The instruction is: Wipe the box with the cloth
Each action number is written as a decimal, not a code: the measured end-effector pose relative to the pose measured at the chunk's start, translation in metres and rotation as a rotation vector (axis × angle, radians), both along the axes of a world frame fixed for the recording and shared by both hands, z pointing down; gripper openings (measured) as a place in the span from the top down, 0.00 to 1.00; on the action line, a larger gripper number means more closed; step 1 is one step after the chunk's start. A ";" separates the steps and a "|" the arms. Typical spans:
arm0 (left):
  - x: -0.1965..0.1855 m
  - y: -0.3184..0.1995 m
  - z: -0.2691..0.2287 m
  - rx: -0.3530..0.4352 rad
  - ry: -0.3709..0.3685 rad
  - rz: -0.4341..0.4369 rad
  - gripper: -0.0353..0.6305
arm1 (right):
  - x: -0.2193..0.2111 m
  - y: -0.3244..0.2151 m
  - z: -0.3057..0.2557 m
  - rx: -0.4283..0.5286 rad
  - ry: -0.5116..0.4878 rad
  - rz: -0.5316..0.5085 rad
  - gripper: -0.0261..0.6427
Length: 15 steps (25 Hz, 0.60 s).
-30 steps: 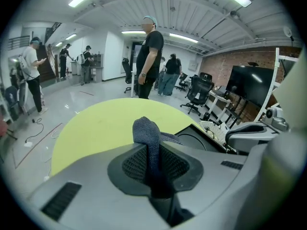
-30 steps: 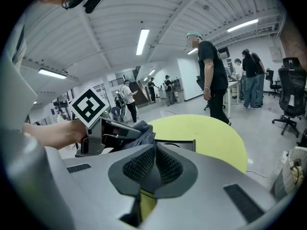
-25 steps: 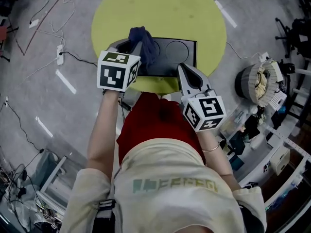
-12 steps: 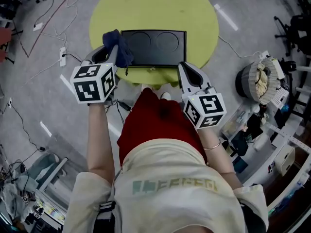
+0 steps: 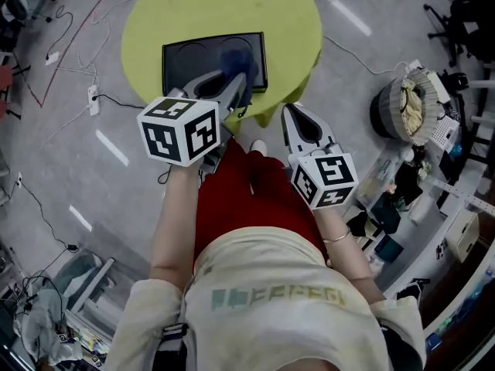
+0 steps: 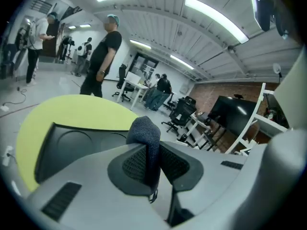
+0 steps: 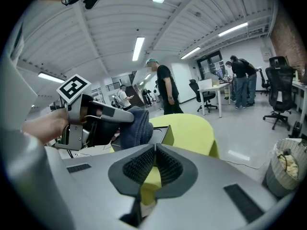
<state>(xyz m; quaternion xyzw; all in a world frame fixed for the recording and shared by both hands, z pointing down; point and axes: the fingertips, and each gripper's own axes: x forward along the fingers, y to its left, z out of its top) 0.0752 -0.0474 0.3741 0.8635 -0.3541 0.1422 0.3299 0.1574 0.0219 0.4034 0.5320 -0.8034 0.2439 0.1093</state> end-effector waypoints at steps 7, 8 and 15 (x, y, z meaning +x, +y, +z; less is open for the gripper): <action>0.036 0.001 0.043 -0.048 -0.078 0.104 0.85 | 0.007 -0.003 0.012 -0.041 0.012 0.046 0.90; 0.032 -0.002 0.049 -0.047 -0.104 0.107 0.85 | 0.004 -0.006 0.013 -0.046 0.013 0.045 0.90; -0.022 -0.022 0.062 -0.052 -0.170 0.093 0.85 | -0.046 -0.037 0.018 -0.061 0.023 -0.013 0.90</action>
